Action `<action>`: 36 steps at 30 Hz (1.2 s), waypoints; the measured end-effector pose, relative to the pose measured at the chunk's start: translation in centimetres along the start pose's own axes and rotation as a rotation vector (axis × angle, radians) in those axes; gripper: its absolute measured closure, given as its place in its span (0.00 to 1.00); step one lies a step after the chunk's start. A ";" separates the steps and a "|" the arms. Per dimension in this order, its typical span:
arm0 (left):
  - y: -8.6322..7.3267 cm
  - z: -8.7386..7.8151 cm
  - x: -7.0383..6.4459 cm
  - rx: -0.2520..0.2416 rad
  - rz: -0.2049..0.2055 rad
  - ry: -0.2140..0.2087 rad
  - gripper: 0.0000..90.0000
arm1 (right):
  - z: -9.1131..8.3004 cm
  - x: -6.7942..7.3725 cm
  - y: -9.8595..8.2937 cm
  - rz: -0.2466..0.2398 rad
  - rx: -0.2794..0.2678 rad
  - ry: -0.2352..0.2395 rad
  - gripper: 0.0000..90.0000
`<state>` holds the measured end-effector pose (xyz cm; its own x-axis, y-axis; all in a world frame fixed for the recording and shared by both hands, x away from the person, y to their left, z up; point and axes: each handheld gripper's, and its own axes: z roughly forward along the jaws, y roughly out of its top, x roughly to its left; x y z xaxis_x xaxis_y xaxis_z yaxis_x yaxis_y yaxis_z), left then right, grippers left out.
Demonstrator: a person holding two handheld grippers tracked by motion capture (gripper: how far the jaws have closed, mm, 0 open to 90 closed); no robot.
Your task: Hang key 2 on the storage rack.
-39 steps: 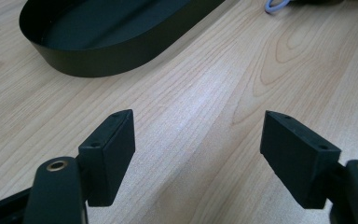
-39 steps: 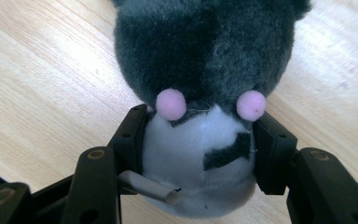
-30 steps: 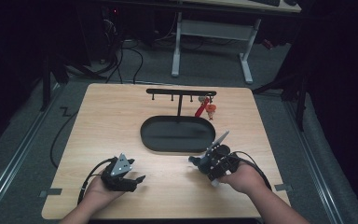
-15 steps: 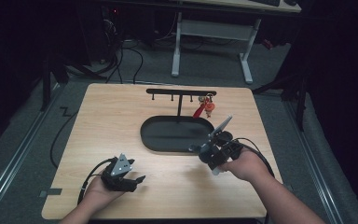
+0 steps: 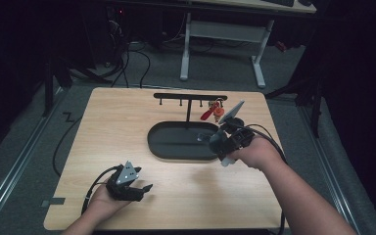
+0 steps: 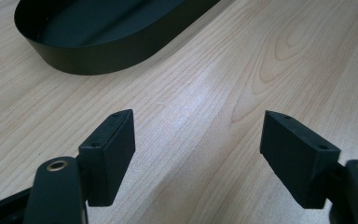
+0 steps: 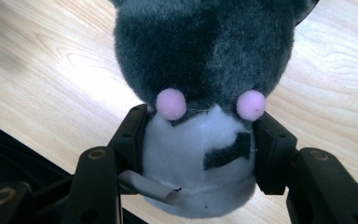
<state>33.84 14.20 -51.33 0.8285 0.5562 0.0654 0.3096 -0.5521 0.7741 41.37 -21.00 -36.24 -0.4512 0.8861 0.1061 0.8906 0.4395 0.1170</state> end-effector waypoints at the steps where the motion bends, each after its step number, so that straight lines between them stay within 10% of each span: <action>1: 0.0 0.0 0.0 0.000 0.000 0.000 0.30 | -0.3 -0.1 0.4 -0.011 -0.002 0.000 0.52; 36: 0.0 0.1 0.0 0.006 0.004 -0.007 0.30 | -5.4 -1.5 7.3 0.071 -0.004 -0.030 0.52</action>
<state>33.89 14.21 -51.41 0.8330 0.5495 0.0646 0.3088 -0.5586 0.7698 48.19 -19.92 -30.19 -0.3850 0.9190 0.0846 0.9200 0.3749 0.1143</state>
